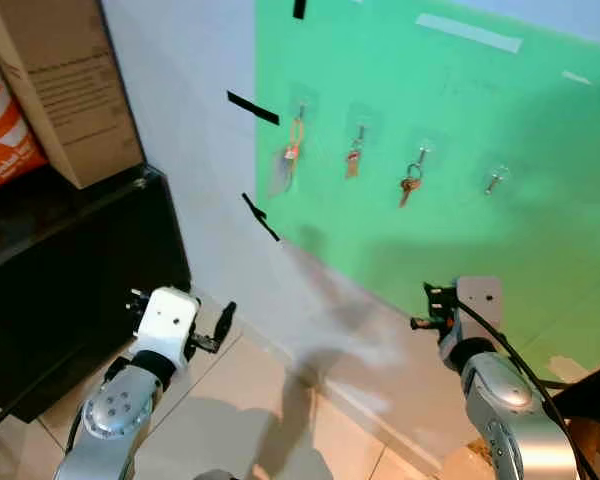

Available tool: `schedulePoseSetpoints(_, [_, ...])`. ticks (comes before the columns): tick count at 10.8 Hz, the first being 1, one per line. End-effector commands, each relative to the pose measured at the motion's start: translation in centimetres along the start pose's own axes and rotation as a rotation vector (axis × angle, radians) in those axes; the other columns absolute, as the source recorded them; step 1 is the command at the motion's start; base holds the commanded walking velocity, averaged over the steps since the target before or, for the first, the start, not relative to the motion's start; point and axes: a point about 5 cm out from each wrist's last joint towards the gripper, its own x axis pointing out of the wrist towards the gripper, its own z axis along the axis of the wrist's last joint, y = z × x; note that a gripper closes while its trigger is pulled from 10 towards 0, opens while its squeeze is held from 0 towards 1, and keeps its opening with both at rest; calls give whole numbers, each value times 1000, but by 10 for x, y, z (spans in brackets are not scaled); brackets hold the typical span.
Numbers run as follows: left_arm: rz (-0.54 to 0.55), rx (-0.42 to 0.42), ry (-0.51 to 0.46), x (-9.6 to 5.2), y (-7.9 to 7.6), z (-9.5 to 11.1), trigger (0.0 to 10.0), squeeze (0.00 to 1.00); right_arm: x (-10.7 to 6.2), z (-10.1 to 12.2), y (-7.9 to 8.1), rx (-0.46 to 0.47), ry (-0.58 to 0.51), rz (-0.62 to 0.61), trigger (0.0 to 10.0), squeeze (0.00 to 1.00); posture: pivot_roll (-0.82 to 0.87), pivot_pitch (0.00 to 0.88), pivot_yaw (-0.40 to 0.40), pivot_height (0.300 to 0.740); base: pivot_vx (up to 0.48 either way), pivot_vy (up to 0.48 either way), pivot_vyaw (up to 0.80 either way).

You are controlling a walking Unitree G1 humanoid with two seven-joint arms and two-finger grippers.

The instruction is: Hang keys on a hook

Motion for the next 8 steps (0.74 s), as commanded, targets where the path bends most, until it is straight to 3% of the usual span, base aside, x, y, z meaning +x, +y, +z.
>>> schedulePoseSetpoints(1, [-18,19,-68,0,0,14,10000,0,2,5,7,-43,-36,76,10000,0,-45,0,-56,740,0,0,0])
schedulePoseSetpoints(2, [-17,15,-73,0,0,15,10000,0,2,5,8,-55,-35,85,10000,0,-45,0,-56,740,0,0,0])
schedulePoseSetpoints(3, [-16,18,-75,1,0,18,10000,0,2,7,14,-65,-46,123,10000,0,-50,0,-52,740,0,0,800])
schedulePoseSetpoints(4, [-19,15,-88,1,0,20,10000,0,1,8,20,-65,-57,161,10000,549,-51,0,-50,740,0,0,800])
schedulePoseSetpoints(5, [-23,4,-94,2,-1,21,10000,0,1,7,20,-52,-55,172,10000,710,-51,0,-50,740,0,0,800])
schedulePoseSetpoints(6, [-21,1,-97,2,-2,21,10000,0,1,7,20,-46,-56,175,10000,1000,-45,0,-52,740,244,0,800])
schedulePoseSetpoints(8, [-12,-11,-106,2,-1,24,10000,0,2,7,21,-48,-66,197,10000,1000,-41,0,-52,740,302,0,800])
